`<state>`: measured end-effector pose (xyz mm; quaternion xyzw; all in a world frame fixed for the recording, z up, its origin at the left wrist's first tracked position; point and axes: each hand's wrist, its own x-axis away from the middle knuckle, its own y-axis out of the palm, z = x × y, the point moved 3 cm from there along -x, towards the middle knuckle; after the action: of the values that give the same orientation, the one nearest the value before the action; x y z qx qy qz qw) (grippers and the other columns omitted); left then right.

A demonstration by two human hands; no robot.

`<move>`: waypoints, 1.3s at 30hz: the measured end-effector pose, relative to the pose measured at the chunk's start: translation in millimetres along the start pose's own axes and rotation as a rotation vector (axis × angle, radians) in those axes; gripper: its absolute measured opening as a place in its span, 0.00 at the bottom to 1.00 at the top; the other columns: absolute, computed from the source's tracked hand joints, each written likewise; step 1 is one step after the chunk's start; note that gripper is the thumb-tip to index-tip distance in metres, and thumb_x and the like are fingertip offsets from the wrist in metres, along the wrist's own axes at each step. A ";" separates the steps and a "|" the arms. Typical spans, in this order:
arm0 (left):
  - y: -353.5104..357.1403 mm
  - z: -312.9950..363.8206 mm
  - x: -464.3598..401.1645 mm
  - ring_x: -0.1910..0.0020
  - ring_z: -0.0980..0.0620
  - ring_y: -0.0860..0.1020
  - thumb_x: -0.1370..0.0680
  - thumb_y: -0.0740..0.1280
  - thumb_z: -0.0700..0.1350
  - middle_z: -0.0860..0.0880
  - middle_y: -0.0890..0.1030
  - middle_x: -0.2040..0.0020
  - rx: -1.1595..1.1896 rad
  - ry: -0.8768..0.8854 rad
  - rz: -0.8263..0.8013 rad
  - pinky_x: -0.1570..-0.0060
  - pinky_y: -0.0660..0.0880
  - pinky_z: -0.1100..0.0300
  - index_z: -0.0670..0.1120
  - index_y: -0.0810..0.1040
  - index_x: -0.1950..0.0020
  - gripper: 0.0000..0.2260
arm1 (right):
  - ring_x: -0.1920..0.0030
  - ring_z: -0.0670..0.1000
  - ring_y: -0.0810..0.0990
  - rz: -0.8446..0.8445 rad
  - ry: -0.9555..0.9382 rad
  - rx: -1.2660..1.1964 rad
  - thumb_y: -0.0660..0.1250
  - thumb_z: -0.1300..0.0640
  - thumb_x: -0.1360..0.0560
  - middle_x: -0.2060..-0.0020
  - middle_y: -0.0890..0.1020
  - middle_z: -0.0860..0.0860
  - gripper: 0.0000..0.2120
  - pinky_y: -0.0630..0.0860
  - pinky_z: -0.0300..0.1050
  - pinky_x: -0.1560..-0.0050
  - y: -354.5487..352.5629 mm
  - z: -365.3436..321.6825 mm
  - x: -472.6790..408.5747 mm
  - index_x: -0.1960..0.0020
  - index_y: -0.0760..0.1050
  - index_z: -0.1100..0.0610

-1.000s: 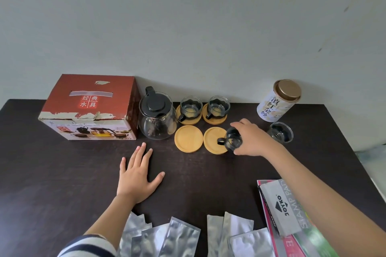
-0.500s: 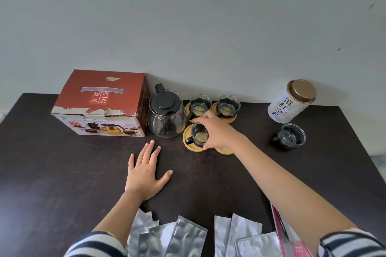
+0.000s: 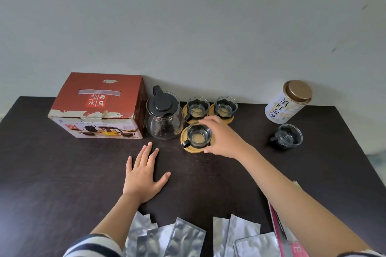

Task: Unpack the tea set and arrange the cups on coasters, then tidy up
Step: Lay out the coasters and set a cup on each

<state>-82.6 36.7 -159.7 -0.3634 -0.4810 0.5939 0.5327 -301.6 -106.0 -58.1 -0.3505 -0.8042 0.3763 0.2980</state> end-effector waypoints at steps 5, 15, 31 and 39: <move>1.2 -0.9 -0.3 0.24 0.55 0.44 0.28 0.51 0.71 0.55 0.46 0.22 -0.008 0.000 -0.008 0.27 0.45 0.44 0.52 0.55 0.24 0.38 | 0.30 0.53 0.64 0.241 0.241 0.074 0.73 0.53 0.31 0.32 0.65 0.52 0.32 0.69 0.51 0.36 -29.4 54.1 34.1 0.29 0.67 0.54; 1.2 0.0 0.0 0.23 0.55 0.45 0.29 0.50 0.71 0.54 0.47 0.22 -0.005 0.000 0.000 0.27 0.46 0.44 0.52 0.56 0.24 0.38 | 0.30 0.66 0.60 0.371 0.928 -0.018 0.72 0.48 0.29 0.29 0.61 0.61 0.40 0.67 0.59 0.36 -69.2 159.4 70.3 0.24 0.55 0.55; 2.1 -0.2 -0.4 0.23 0.55 0.46 0.29 0.51 0.70 0.54 0.48 0.22 0.011 0.006 0.010 0.27 0.47 0.43 0.52 0.57 0.24 0.38 | 0.44 0.57 0.75 0.356 0.824 -0.181 0.76 0.37 0.40 0.44 0.73 0.56 0.36 0.74 0.48 0.55 -44.7 128.9 55.2 0.40 0.72 0.57; 2.0 0.7 -0.1 0.24 0.55 0.45 0.29 0.51 0.70 0.55 0.48 0.22 0.004 0.006 0.003 0.27 0.46 0.43 0.52 0.56 0.24 0.38 | 0.40 0.56 0.74 0.430 0.611 -0.206 0.76 0.37 0.40 0.42 0.74 0.54 0.41 0.78 0.52 0.48 -22.5 71.8 30.1 0.34 0.70 0.56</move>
<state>-83.7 36.6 -161.4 -0.3648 -0.4778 0.5947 0.5338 -380.0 -121.3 -72.0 -0.6351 -0.6200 0.2259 0.4015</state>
